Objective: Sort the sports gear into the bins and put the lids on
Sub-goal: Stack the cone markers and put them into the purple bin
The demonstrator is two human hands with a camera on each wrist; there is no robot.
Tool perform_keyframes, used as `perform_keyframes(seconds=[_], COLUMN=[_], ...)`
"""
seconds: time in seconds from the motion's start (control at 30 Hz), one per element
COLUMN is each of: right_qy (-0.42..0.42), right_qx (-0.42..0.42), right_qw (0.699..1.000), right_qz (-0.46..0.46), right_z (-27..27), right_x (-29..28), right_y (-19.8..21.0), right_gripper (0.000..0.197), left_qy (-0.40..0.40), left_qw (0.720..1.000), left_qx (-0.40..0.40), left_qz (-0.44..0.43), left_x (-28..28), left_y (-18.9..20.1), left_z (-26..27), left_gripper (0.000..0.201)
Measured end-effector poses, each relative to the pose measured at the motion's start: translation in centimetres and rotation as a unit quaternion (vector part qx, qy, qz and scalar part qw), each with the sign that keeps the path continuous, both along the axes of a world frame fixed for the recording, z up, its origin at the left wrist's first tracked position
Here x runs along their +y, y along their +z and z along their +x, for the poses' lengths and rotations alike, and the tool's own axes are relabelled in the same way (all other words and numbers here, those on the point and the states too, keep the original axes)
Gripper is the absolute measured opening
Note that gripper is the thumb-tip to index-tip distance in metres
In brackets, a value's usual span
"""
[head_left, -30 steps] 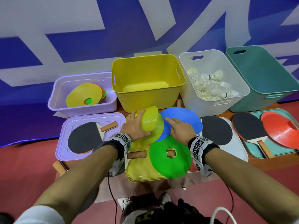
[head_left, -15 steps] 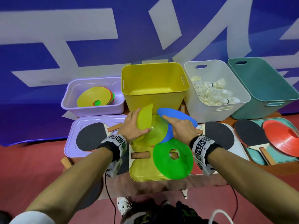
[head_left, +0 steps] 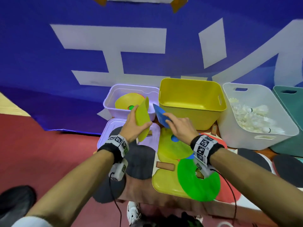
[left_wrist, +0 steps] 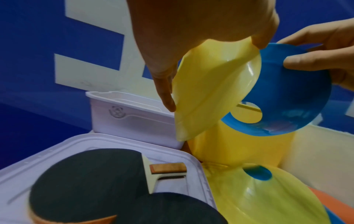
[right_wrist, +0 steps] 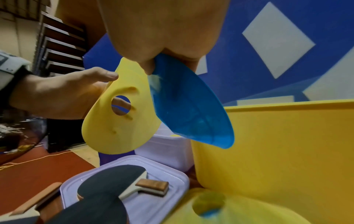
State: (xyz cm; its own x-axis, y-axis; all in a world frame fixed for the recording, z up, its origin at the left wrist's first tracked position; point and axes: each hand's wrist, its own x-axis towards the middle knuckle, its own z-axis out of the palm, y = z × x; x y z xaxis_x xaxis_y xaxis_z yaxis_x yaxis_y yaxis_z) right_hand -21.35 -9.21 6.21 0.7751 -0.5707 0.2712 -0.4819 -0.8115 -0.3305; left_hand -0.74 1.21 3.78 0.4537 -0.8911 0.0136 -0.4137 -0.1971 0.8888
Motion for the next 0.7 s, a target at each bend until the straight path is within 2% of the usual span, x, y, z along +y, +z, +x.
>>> perform_keyframes(seconds=[0.2, 0.4, 0.53, 0.7], right_qy=[0.052, 0.075, 0.082, 0.079], right_qx=[-0.025, -0.056, -0.055, -0.100], right_qw=[0.998, 0.994, 0.993, 0.990], right_qz=[-0.022, -0.047, -0.062, -0.058], right_z=[7.6, 14.3, 17.5, 21.8], right_x=[0.1, -0.9, -2.5, -5.3], right_y=[1.8, 3.1, 2.7, 0.5], right_gripper=[0.045, 0.043, 0.043, 0.033], left_qy=[0.059, 0.088, 0.084, 0.088], left_qw=[0.997, 0.993, 0.992, 0.989], left_qx=[0.041, 0.075, 0.094, 0.113], left_qz=[-0.023, -0.039, -0.032, -0.021], left_x=[2.1, 3.3, 3.1, 2.2], left_y=[1.0, 2.2, 2.3, 1.6], left_z=[5.3, 10.2, 13.3, 17.7], left_gripper=[0.097, 0.073, 0.076, 0.094])
